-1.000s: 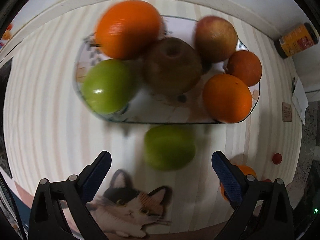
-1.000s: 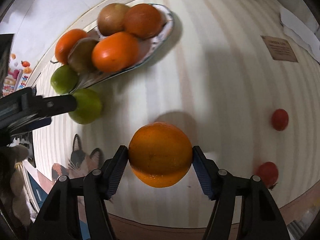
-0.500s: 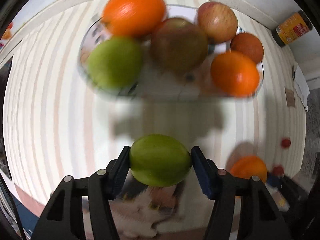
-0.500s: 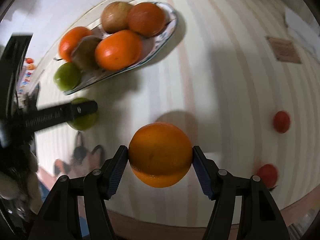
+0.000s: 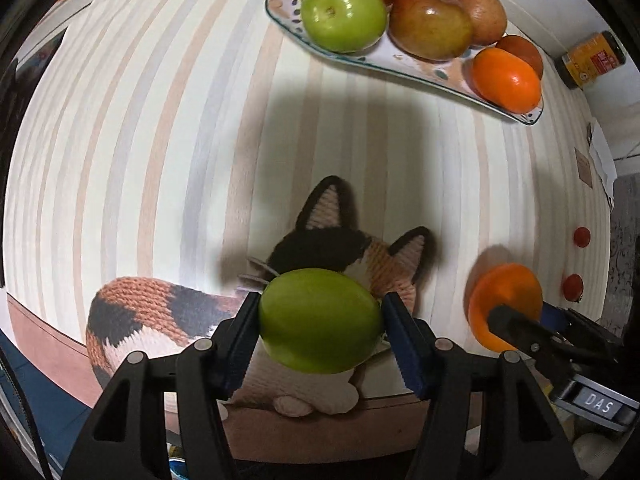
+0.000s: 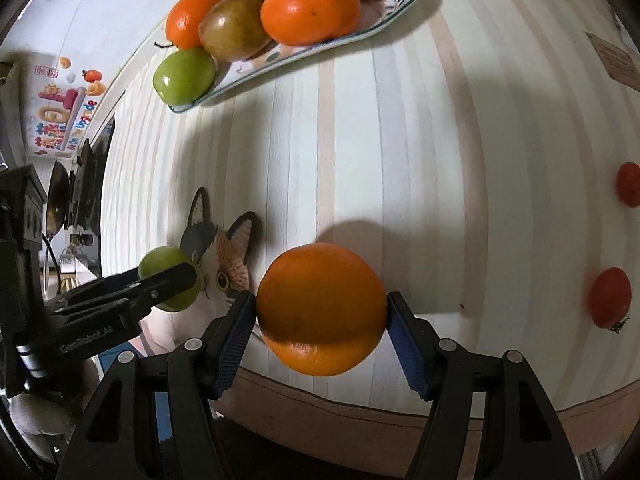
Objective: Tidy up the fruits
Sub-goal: 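Lift the green apple with the left tool while the right tool carries the tangerine to the plate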
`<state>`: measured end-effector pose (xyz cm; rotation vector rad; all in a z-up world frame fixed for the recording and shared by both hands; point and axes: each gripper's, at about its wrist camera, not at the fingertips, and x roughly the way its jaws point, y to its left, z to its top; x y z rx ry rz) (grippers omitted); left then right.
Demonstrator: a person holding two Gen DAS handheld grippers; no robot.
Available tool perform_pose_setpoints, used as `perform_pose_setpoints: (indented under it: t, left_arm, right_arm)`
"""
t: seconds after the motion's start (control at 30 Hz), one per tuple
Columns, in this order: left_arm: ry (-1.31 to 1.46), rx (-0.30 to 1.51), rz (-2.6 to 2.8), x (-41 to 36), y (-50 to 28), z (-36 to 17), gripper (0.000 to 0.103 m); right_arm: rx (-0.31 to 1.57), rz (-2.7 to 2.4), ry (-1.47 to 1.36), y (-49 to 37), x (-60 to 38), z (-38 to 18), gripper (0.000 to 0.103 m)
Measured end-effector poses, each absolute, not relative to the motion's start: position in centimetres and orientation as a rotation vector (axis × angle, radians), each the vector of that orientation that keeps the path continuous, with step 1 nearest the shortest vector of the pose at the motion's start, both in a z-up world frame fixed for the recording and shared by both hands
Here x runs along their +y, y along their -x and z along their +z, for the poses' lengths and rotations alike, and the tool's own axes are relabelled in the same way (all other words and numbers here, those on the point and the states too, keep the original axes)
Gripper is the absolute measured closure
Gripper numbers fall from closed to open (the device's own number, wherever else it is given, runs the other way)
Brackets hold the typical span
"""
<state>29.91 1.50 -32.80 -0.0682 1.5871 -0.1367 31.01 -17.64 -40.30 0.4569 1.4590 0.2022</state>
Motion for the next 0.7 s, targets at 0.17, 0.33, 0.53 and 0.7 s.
perform_pose_setpoints:
  t: [0.17, 0.33, 0.53, 0.7]
  left_arm:
    - [0.069, 1.568, -0.151, 2.5, -29.2, -32.8, 0.045]
    - [0.077, 1.556, -0.167, 1.4, -29.2, -33.4, 0.045]
    - [0.079, 1.531, -0.184, 2.3, -29.1, -32.6, 0.045]
    - [0.061, 1.502, -0.209, 3.3, -29.2, -31.5, 0.045]
  right_arm:
    - [1.450, 0.171, -0.437, -30.4, -16.8, -40.1, 0.034]
    - [1.418, 0.130, -0.392, -29.8, -16.3, -39.7, 0.035]
    - [1.390, 0.080, -0.365, -29.4, -15.7, -39.2, 0.035]
    - [1.376, 0.047, -0.413, -28.9, -15.8, -39.3, 0.036]
